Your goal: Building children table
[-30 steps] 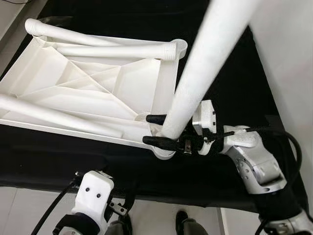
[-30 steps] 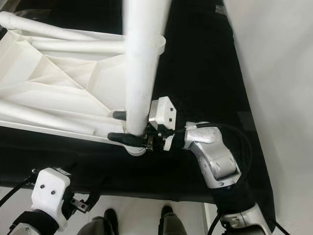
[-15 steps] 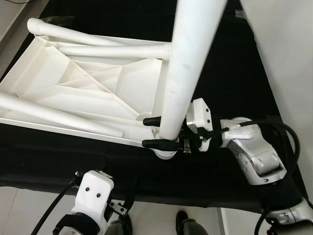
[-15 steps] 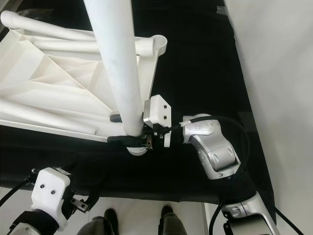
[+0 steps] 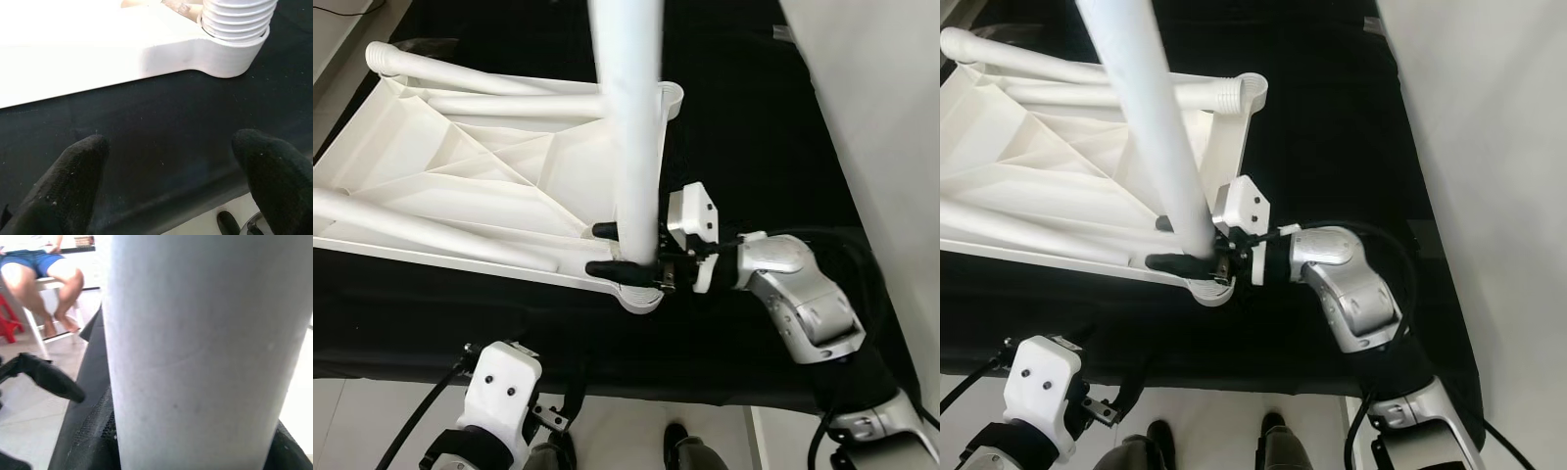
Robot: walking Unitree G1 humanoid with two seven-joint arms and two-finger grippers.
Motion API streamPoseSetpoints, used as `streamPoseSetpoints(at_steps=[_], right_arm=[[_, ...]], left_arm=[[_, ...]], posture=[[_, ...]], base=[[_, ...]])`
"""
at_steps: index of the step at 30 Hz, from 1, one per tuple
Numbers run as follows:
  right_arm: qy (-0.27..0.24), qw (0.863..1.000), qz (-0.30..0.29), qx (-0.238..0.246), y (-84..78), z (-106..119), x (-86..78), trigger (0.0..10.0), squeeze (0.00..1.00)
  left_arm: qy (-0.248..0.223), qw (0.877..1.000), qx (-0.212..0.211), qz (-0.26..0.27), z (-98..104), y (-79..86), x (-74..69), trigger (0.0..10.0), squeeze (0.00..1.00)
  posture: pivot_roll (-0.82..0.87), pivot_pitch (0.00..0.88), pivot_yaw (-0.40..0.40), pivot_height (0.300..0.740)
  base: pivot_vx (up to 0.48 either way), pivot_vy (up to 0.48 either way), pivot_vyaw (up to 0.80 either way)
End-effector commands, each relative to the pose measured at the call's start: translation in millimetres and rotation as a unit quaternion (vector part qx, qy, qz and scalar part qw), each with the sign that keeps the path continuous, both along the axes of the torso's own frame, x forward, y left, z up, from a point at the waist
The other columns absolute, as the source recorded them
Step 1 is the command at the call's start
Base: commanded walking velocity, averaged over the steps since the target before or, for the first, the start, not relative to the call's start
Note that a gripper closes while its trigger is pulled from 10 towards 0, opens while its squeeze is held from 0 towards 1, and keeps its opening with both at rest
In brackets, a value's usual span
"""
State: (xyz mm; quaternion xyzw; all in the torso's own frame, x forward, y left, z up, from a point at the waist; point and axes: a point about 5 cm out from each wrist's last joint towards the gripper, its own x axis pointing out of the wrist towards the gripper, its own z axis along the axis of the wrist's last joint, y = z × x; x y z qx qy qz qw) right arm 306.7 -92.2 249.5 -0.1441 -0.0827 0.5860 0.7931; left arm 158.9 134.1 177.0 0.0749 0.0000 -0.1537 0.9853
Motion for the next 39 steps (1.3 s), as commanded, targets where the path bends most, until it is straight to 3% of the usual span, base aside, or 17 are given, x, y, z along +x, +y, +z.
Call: streamPoseSetpoints(at_steps=[1,10,18,22,24,31,39], right_arm=[[0.083,0.991,-0.102,-0.039,-14.6,-44,7.7,10.0,0.00],[0.080,0.984,-0.161,-0.008,-21.0,-46,6.2,10.0,0.00],[0.069,0.977,-0.201,0.033,-24.6,-50,-3.3,10.0,0.00],[0.052,0.967,-0.241,0.072,-30.7,-50,-13.1,10.0,0.00],[0.045,0.966,-0.247,0.062,-31.6,-56,-22.6,10.0,0.00],[0.043,0.966,-0.243,0.071,-28.7,-55,-28.1,10.0,0.00],[0.029,0.971,-0.231,0.047,-27.5,-58,-31.8,10.0,0.00]], left_arm=[[0.013,1.000,0.000,-0.001,-2,0.1,-4.0,10.0,0.00],[0.014,1.000,0.001,-0.002,-2,1.0,-3.5,10.0,0.00],[0.013,1.000,0.003,-0.002,-2,2.0,-2.6,10.0,0.00],[0.013,1.000,0.003,-0.002,-3,2.9,-2.0,10.0,0.00],[0.013,1.000,0.003,-0.002,-3,3.8,-1.2,10.0,0.00],[0.013,1.000,0.004,-0.004,-4,4.2,-0.4,10.0,0.00],[0.012,1.000,0.006,-0.004,-4,4.4,1.0,10.0,0.00]], posture=[[0.04,0.426,-0.005,0.740],[0.04,0.424,-0.001,0.740],[0.04,0.419,0.005,0.740],[0.03,0.416,0.007,0.740],[0.03,0.412,0.012,0.740],[0.03,0.405,0.014,0.740],[0.03,0.391,0.011,0.740]], base=[[0.000,0.000,0.00],[0.000,0.000,0.00],[0.000,0.000,0.00],[0.000,0.000,0.00],[0.000,0.000,0.00],[0.000,0.000,0.00],[0.000,0.000,0.00]])
